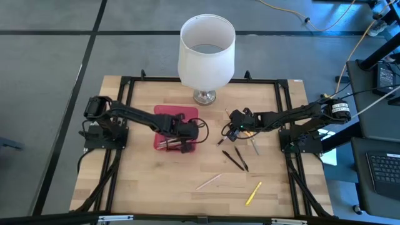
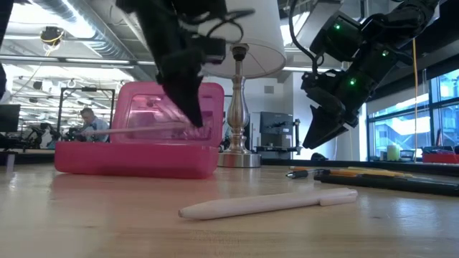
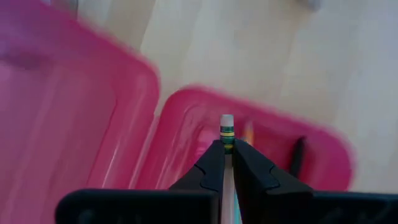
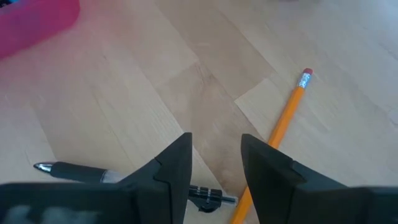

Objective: Pick & place school supplies into a supply box
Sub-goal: Put the light pink pencil into the red supply box, then put the yellow scissors into the red supply box

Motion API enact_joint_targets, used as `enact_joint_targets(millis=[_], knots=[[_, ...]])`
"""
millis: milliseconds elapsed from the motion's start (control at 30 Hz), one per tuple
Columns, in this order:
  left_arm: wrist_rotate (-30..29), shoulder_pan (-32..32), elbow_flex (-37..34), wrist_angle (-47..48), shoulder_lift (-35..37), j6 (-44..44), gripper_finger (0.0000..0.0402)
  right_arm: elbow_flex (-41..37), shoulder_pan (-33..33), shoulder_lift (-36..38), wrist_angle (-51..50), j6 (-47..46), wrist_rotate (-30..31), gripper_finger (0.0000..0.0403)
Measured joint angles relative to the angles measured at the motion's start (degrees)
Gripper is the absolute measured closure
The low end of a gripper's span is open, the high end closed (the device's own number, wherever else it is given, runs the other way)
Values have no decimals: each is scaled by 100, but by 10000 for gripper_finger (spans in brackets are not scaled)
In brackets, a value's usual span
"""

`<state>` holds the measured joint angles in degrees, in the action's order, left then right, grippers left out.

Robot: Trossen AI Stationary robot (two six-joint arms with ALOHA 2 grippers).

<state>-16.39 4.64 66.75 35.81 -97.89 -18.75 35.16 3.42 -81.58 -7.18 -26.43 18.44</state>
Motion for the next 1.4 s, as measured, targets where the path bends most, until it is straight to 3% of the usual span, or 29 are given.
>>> enact_joint_targets(millis=[567,1100,1400], knots=[[397,-144,-693,-572,2,-104,376,0,0,0,-28,-22,0,261],[407,-144,-541,-644,2,220,347,10,0,1,-140,100,-3,261],[407,-82,-358,-489,197,847,345,802,11,0,-2720,-487,-199,261]])
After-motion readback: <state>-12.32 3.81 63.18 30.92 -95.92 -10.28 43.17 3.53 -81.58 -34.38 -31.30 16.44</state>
